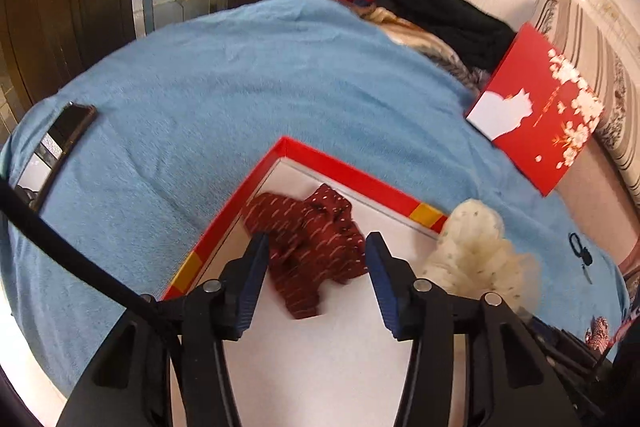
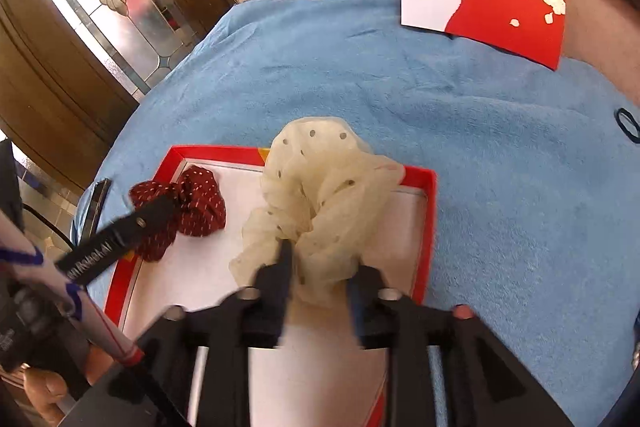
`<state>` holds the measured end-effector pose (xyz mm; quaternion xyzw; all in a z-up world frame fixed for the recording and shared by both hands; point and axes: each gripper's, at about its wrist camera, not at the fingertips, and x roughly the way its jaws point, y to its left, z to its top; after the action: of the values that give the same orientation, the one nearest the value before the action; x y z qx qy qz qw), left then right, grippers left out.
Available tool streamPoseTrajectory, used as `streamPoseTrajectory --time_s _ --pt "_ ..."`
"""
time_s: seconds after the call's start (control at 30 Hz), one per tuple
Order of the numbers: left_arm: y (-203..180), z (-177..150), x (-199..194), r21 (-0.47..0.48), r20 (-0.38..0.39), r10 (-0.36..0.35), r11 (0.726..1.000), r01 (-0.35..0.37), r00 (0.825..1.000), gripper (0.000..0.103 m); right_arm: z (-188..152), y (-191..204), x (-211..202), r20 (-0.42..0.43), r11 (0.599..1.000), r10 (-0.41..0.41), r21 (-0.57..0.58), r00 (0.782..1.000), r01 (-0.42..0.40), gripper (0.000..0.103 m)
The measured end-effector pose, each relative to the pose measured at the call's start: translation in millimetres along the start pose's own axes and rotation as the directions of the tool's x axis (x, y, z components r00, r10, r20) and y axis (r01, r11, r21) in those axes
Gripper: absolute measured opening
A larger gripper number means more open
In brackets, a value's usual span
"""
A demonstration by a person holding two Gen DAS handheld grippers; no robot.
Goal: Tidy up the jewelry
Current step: 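Move both open tools back toward the remaining scrunchies on the cloth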
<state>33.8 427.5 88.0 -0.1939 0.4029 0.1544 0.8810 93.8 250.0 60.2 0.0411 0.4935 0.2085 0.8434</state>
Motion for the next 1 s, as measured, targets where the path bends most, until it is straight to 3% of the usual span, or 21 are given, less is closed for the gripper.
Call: streamPoseTrajectory --time_s 0.13,0.23,0.33,0.47,0.63,0.8,1.0 --pt "-12 -9 -21 0.037 0.048 -0.021 0.999 0.019 0.999 0.049 -16 -10 -38 0.038 1.000 -0.002 -0.018 0.999 0.003 0.047" --pt "-31 -24 -38 0.081 0.060 -0.066 0.995 0.061 0.996 0.049 -36 -33 -74 0.063 1.000 -0.016 -0.010 0.998 0.017 0.048" --pt "-54 -43 -56 0.126 0.053 -0.143 0.983 0.136 0.988 0.050 -63 -74 -117 0.091 0.998 -0.048 0.035 0.995 0.045 0.048" --pt "-100 -77 -77 0.242 0.024 -0.234 0.945 0.221 0.972 0.055 -107 -149 -180 0.144 0.984 -0.117 0.154 0.983 0.094 0.050" --pt "-163 -124 -78 0.352 -0.142 -0.325 0.866 0.355 0.935 0.055 -157 -241 -245 0.181 0.932 -0.255 0.306 0.950 0.192 0.052" --pt "-222 -165 -69 0.391 -0.276 -0.345 0.812 0.433 0.897 0.055 -191 -305 -272 0.190 0.879 -0.342 0.411 0.920 0.242 0.054" --pt "-290 -180 -61 0.384 -0.362 -0.374 0.775 0.502 0.854 0.055 -214 -338 -261 0.195 0.871 -0.300 0.454 0.934 0.185 0.055"
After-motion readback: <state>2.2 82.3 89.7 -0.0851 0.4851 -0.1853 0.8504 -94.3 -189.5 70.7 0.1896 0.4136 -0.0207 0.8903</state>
